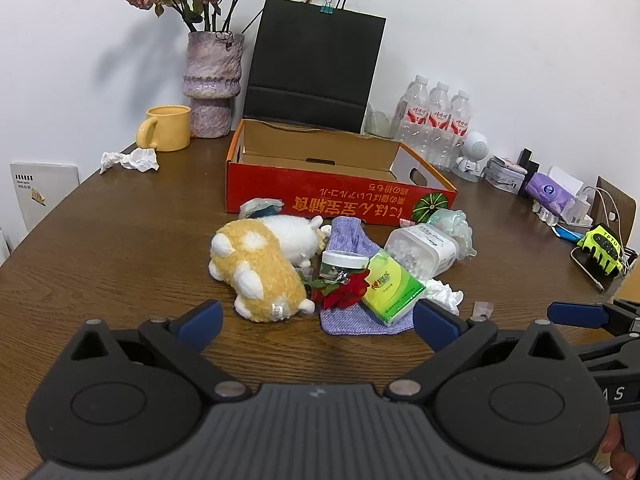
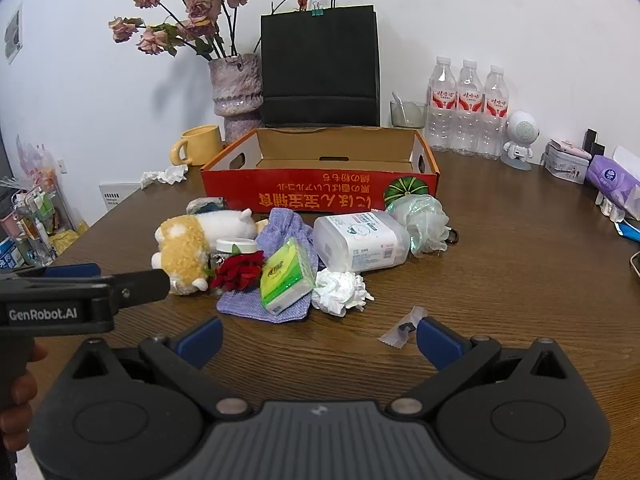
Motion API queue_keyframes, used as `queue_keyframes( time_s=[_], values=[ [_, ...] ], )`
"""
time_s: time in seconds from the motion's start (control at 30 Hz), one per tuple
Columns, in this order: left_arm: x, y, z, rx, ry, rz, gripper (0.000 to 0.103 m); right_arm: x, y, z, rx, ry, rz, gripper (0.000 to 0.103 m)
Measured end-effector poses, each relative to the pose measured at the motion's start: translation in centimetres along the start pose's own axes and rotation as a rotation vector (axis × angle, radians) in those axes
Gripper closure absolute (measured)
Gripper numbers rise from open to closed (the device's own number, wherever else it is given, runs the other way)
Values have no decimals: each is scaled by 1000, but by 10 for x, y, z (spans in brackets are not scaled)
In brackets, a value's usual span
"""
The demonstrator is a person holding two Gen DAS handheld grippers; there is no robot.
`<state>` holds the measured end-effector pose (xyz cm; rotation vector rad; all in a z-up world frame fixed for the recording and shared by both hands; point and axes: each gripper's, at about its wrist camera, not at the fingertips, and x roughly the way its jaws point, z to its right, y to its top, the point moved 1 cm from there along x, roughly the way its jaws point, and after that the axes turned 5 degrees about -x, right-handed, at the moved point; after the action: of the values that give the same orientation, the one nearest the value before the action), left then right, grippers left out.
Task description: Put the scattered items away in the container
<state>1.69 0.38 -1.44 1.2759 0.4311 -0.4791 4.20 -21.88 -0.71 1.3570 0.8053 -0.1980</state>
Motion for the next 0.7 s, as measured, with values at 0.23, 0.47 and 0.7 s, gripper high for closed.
queue_keyframes(
  time_s=[0.23,0.47,0.7],
  values=[
    [2,-1,0,0,-1,-4,0,2,1,1,3,0,-6,0],
    [7,0,1,0,-2,-16,0,5,1,3,7,-4,-14,0],
    [24,2,11,30,-35,-23,0,17,-7,19,34,-24,-41,0]
  ],
)
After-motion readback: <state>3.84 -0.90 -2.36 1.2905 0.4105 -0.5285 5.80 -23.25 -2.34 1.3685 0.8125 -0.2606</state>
